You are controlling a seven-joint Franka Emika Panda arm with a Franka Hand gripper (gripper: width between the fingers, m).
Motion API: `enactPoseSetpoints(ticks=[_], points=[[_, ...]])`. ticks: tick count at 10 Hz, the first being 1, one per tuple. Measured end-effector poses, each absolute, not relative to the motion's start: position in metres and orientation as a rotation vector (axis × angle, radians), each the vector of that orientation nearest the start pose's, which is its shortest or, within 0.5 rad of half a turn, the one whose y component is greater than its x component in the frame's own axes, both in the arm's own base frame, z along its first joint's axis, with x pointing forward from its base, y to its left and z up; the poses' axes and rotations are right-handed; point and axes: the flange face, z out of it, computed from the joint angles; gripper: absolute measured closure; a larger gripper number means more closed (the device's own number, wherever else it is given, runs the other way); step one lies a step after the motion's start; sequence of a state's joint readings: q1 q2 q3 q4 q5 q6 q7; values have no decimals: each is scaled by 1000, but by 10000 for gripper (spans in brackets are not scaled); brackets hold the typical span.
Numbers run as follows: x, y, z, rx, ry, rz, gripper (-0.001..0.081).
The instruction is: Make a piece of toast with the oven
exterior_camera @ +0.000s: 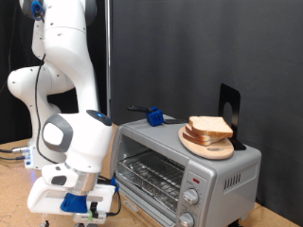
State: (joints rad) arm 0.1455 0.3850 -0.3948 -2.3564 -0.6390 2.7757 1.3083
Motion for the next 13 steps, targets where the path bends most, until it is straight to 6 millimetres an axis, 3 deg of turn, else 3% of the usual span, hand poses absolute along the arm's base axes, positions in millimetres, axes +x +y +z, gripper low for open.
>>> enactPoseSetpoints(ticks=[3, 9, 13], points=[[503, -111, 185, -3081, 1436, -448, -2], [511, -137, 228, -3057, 1349, -493, -2], [511, -137, 232, -3033, 1369, -465, -2]])
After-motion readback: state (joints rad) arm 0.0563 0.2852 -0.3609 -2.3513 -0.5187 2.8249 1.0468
